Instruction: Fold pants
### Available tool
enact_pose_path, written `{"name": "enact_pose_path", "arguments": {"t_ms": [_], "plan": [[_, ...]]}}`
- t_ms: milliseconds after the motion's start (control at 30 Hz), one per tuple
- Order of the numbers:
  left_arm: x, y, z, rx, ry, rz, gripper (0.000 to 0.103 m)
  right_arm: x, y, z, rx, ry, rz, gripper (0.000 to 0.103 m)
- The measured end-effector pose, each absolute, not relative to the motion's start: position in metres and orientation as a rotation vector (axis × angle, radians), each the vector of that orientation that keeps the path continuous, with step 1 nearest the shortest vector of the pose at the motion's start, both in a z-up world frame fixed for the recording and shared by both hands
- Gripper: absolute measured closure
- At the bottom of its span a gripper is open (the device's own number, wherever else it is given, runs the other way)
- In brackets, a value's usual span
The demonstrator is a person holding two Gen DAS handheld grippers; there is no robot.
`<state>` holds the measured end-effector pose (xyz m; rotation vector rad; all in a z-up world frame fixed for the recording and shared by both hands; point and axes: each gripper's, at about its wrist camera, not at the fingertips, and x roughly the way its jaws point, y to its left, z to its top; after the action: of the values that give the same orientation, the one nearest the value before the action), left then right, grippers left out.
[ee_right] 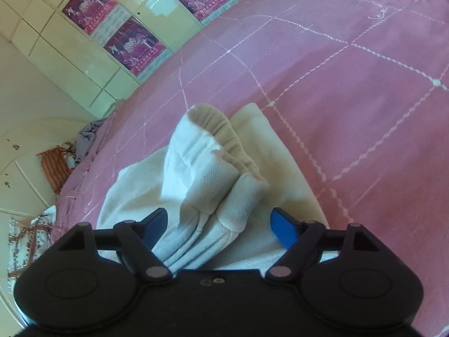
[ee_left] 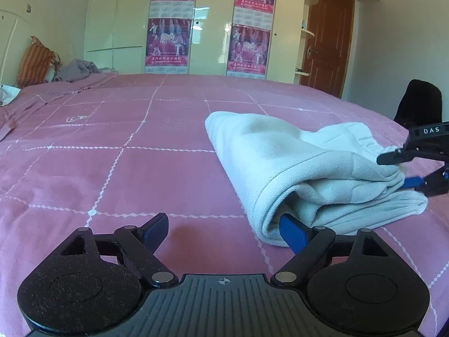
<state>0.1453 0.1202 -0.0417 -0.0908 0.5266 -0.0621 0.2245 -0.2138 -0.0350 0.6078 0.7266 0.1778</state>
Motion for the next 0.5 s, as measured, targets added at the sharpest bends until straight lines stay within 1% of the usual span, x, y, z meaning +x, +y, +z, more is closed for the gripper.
{"name": "enact_pose_path", "arguments": {"t_ms": [33, 100, 233, 333, 367, 433, 500], "plan": [[0.148, 0.121, -0.043, -0.094, 0.527, -0.047, 0.017, 0.227, -0.207, -0.032, 0.564, 0.727, 0.183, 0.069], [0.149, 0.124, -0.045, -0.104, 0.524, -0.015, 0.017, 0.225, -0.195, -0.022, 0.516, 0.728, 0.196, 0.072], [0.145, 0.133, -0.044, -0.167, 0.492, -0.001, 0.017, 0.191, -0.179, 0.038, 0.514, 0.519, 0.391, 0.073], [0.142, 0.125, -0.042, -0.151, 0.438, 0.013, 0.017, 0.172, -0.166, 0.075, 0.460, 0.397, 0.460, 0.073], [0.143, 0.124, -0.042, -0.147, 0.440, 0.017, 0.017, 0.170, -0.169, 0.077, 0.463, 0.383, 0.451, 0.073], [0.147, 0.125, -0.047, -0.169, 0.465, 0.020, 0.017, 0.172, -0.179, 0.063, 0.445, 0.386, 0.384, 0.073], [0.151, 0.131, -0.053, -0.220, 0.499, 0.007, 0.017, 0.191, -0.197, 0.024, 0.470, 0.515, 0.268, 0.073]]}}
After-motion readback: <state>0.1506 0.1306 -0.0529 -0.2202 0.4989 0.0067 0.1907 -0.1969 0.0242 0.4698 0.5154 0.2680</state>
